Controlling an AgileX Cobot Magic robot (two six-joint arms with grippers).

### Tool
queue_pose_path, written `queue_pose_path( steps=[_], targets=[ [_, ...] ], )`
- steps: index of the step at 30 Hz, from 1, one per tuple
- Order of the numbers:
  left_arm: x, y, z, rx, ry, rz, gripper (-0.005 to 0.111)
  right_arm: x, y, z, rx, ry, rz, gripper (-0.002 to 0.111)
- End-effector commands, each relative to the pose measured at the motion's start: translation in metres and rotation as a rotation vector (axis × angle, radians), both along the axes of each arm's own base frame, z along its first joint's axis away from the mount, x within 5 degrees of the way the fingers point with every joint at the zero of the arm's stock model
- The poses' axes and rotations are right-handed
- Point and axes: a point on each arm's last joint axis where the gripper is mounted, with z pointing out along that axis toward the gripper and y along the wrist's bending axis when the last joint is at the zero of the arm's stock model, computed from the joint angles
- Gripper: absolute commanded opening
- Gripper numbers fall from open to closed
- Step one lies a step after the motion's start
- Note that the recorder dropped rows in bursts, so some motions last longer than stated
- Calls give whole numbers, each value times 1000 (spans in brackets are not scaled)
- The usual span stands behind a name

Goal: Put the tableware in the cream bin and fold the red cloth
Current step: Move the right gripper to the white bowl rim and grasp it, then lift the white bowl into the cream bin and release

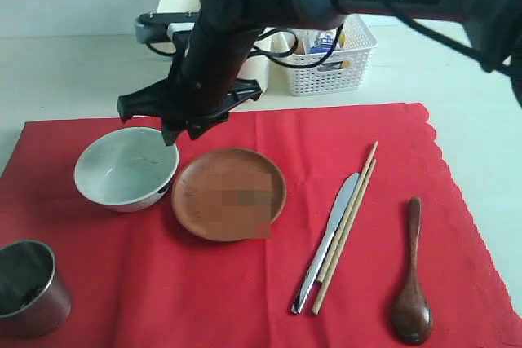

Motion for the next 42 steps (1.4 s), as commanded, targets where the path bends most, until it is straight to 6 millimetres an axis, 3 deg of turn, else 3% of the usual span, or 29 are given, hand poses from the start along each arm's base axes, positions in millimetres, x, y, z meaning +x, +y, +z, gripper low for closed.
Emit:
queue_pose_path(
  steps=[1,11,21,37,42],
  targets=[
    [0,0,1,-1,-13,-1,1,4,6,-14,2,-30,8,50],
    [0,0,1,-1,-13,-1,1,2,13,-40,46,70,-36,52],
    [0,0,1,-1,-13,-1,1,3,14,-53,34,59,15,44],
    [0,0,1,-1,-13,-1,1,0,13,-45,30,68,26,0],
    [0,0,1,-1,-13,-1,1,0,13,-24,61,37,27,0]
  ],
)
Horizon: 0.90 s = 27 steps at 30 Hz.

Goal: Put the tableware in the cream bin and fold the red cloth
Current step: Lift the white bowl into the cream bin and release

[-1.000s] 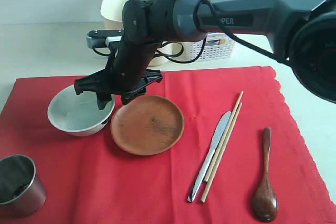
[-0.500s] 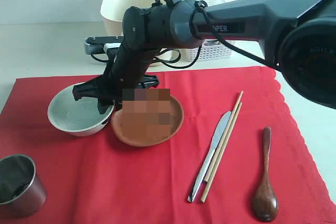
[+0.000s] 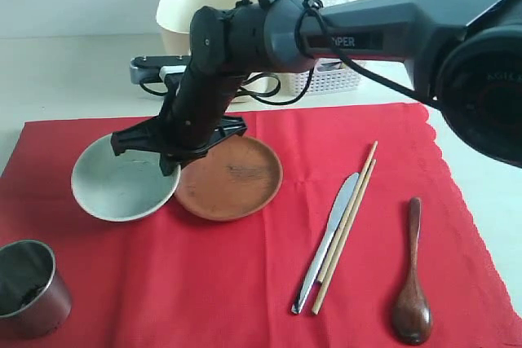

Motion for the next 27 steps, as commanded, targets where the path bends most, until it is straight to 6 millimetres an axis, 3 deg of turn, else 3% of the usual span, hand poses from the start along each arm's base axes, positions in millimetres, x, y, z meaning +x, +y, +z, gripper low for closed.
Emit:
queue_pose_path(
  steps=[1,15,21,27],
  targets=[
    [0,0,1,-1,-13,-1,1,1,-1,27,34,-51,11,0],
    [0,0,1,-1,-13,-1,1,9,-16,114,201,-278,-46,0],
    [0,0,1,-1,-13,-1,1,33,-41,140,270,-391,-150,0],
    [0,0,1,-1,-13,-1,1,63,-74,149,322,-454,-305,0]
  ],
)
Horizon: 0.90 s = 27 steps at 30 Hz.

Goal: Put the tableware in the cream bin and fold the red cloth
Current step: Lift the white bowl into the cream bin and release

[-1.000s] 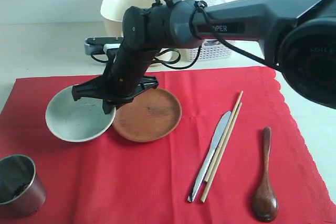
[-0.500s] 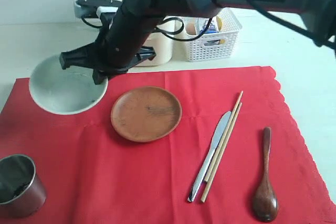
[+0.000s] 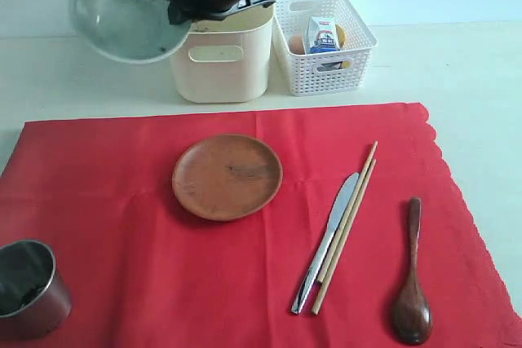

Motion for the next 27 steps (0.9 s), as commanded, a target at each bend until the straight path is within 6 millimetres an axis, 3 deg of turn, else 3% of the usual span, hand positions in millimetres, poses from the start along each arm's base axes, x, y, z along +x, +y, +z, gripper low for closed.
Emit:
queue_pose_path(
  steps=[1,12,19,27],
  targets=[
    [0,0,1,-1,-13,-1,1,21,-24,14,76,-59,-120,0],
    [0,0,1,-1,-13,-1,1,55,-71,20,128,-123,-277,0],
    [0,0,1,-1,-13,-1,1,57,-74,19,96,-147,-271,1],
    [0,0,1,-1,-13,-1,1,59,-75,20,85,-186,-272,31]
  ],
)
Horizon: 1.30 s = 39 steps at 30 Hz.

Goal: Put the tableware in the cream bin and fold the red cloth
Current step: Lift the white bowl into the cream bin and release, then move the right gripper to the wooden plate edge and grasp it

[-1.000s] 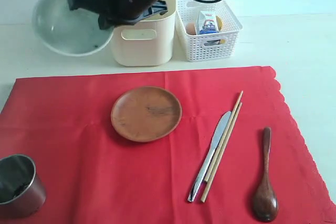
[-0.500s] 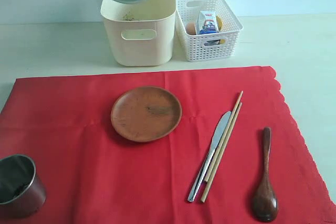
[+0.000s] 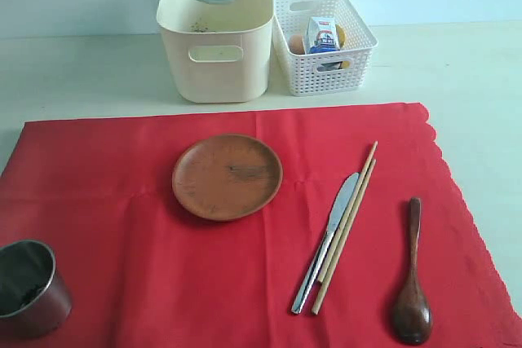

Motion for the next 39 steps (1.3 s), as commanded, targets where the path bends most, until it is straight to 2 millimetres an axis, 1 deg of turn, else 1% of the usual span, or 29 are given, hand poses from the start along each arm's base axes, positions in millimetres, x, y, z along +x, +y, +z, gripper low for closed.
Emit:
queue_pose_path(
  steps=[1,6,9,12,19,23,30,32,33,39],
  targets=[
    [0,0,1,-1,-13,-1,1,1,-2,10,11,-54,-11,37],
    [0,0,1,-1,-13,-1,1,2,-2,10,14,-60,-13,59],
    [0,0,1,-1,-13,-1,1,2,-2,10,13,-57,-12,67],
    [0,0,1,-1,-13,-1,1,0,-2,8,4,-37,-6,68],
    [0,0,1,-1,-13,-1,1,-13,-5,12,-44,78,41,68],
    [0,0,1,-1,-13,-1,1,-23,-8,22,-88,98,85,68],
    [0,0,1,-1,-13,-1,1,-40,-19,36,-241,135,149,68],
    [0,0,1,-1,-13,-1,1,-44,-23,38,-290,149,157,66],
    [0,0,1,-1,-13,-1,1,-46,-26,39,-317,158,162,64],
    [0,0,1,-1,-13,-1,1,-58,-33,39,-389,259,187,34]
  ],
)
